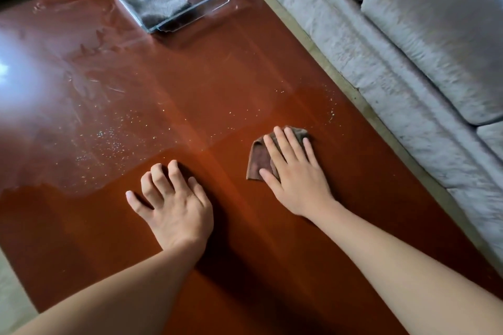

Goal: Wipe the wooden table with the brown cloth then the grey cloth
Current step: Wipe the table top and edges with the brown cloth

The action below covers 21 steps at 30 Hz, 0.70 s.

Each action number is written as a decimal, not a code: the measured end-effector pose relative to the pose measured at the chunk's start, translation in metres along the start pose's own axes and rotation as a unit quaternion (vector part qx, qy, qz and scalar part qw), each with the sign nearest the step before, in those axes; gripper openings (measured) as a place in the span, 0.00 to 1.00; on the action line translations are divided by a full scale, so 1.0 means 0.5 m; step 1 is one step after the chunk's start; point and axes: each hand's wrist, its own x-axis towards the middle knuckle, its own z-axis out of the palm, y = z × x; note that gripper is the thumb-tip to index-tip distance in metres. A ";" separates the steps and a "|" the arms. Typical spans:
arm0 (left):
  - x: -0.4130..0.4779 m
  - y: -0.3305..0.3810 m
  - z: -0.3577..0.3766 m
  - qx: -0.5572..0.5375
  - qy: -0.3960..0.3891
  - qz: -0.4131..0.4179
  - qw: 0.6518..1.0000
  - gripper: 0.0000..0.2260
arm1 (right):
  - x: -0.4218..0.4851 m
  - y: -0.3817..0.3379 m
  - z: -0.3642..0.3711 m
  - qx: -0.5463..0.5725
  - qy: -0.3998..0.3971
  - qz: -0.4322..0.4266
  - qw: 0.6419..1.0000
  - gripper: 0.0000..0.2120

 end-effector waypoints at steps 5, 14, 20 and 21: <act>0.001 0.000 0.000 -0.002 0.005 -0.002 1.000 0.21 | -0.040 0.140 0.012 0.018 0.009 0.180 0.983 0.37; 0.002 0.000 0.008 -0.003 0.013 -0.005 1.000 0.23 | 0.166 0.143 -0.043 0.086 0.034 0.322 0.942 0.39; 0.003 0.001 0.009 0.005 0.017 -0.003 1.000 0.21 | 0.320 0.099 -0.079 0.094 0.045 0.278 0.955 0.39; 0.003 0.002 0.008 0.007 0.016 -0.004 1.000 0.22 | 0.325 0.102 -0.079 0.091 0.046 0.266 0.959 0.39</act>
